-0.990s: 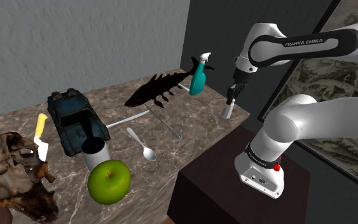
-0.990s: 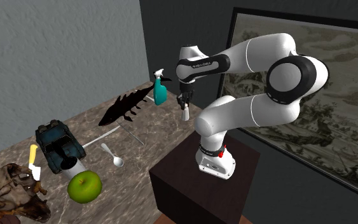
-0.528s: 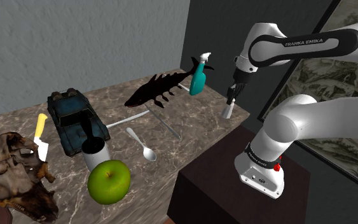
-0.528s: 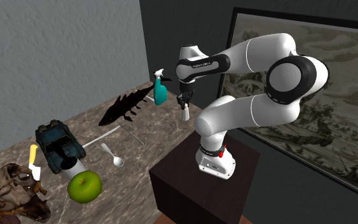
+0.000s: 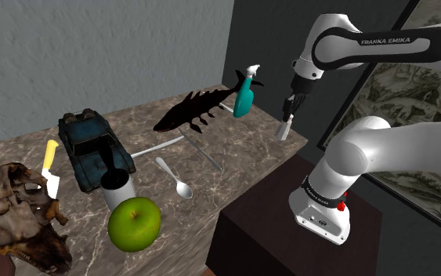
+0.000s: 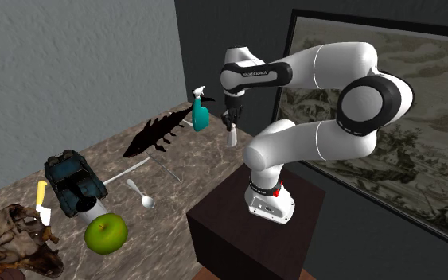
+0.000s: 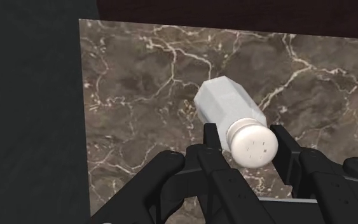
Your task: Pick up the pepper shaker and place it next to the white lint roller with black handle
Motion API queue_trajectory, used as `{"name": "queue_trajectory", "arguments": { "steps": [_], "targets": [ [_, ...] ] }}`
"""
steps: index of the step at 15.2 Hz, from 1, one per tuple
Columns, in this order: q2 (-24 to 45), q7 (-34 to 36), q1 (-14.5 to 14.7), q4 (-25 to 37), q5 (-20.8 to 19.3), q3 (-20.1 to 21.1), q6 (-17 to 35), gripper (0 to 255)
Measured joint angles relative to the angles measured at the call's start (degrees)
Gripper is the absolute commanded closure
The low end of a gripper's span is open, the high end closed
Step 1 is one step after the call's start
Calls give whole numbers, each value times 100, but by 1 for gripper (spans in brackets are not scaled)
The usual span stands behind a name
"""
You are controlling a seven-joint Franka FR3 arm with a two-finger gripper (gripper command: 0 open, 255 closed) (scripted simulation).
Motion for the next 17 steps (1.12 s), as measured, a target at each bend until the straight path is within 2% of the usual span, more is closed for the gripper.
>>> {"name": "queue_trajectory", "arguments": {
  "steps": [17],
  "targets": [
    [-128, 71, 153, 1238, 302, 309, -1354, 255]
  ]
}}
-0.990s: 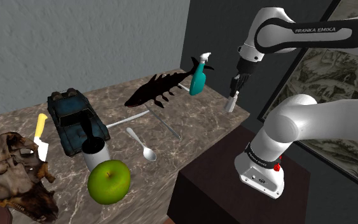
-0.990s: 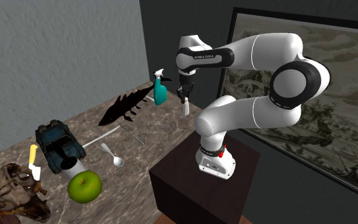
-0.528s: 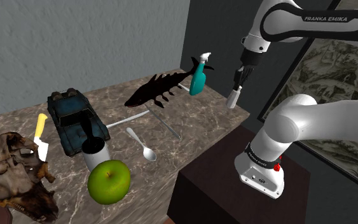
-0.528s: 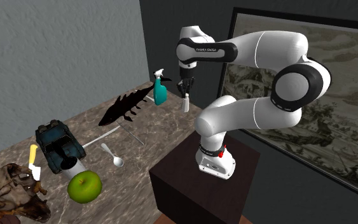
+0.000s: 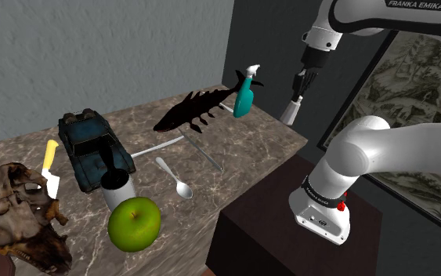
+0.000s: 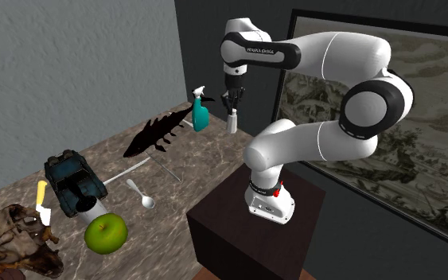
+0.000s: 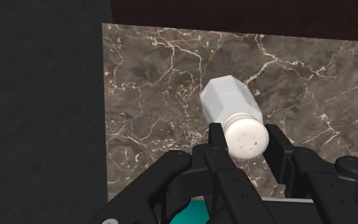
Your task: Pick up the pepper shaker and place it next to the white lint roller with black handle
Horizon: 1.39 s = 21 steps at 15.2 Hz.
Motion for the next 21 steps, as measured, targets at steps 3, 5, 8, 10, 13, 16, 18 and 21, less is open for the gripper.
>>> {"name": "queue_trajectory", "arguments": {
  "steps": [3, 5, 8, 10, 13, 16, 18, 21],
  "targets": [
    [52, 7, 29, 256, 42, 38, -202, 255],
    [47, 12, 37, 399, 66, 66, -349, 255],
    [104, 16, 61, 668, 103, 99, -561, 255],
    [144, 16, 75, 857, 126, 120, -710, 255],
    [222, 32, 103, 1097, 166, 155, -871, 255],
    [274, 45, 123, 1363, 206, 196, -1086, 255],
    [330, 49, 138, 1542, 226, 212, -1208, 255],
    [421, 58, 160, 1820, 259, 240, -1395, 255]
  ]
}}
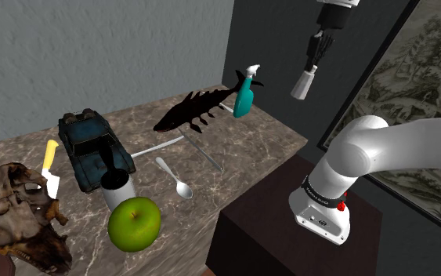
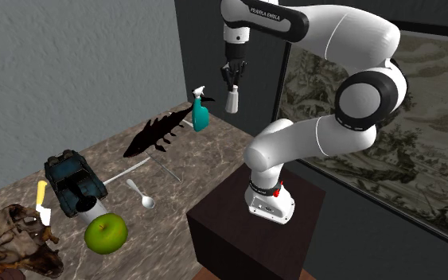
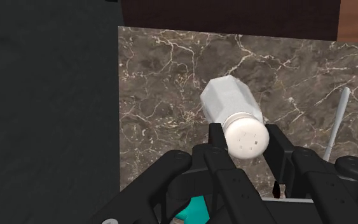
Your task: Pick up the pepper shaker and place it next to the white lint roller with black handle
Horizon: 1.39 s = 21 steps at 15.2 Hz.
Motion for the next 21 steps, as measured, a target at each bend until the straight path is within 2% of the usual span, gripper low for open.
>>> {"name": "queue_trajectory", "arguments": {
  "steps": [15, 21],
  "targets": [
    [559, 13, 100, 1504, 128, 81, -946, 255],
    [629, 700, 205, 1497, 652, 729, -875, 255]
  ]
}}
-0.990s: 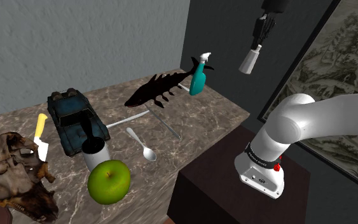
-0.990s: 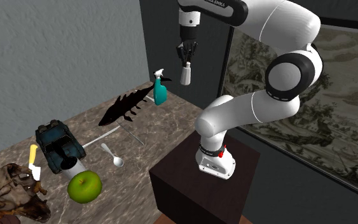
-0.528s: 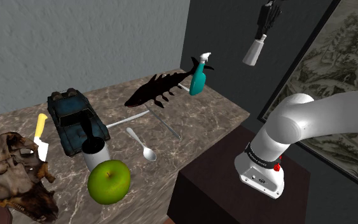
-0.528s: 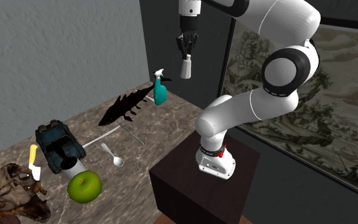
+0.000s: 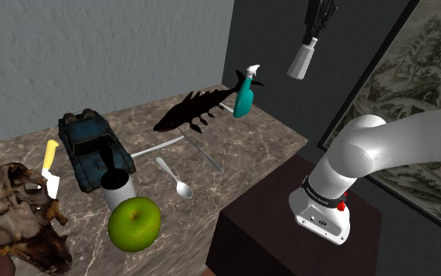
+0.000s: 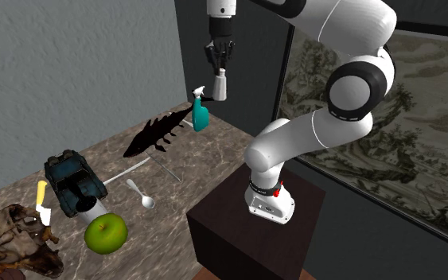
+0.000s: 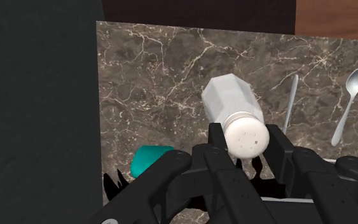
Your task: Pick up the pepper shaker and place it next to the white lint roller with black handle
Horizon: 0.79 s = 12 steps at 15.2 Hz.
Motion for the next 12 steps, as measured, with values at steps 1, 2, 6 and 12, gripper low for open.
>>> {"name": "queue_trajectory", "arguments": {
  "steps": [1, 2, 6, 12],
  "targets": [
    [17, 122, 18, -8, 92, 114, 31, 255],
    [37, 274, 42, -4, 205, 258, 55, 255],
    [244, 813, 130, 106, 594, 766, 199, 255],
    [721, 1594, 248, 411, 1069, 1505, 493, 255]
  ]
}}
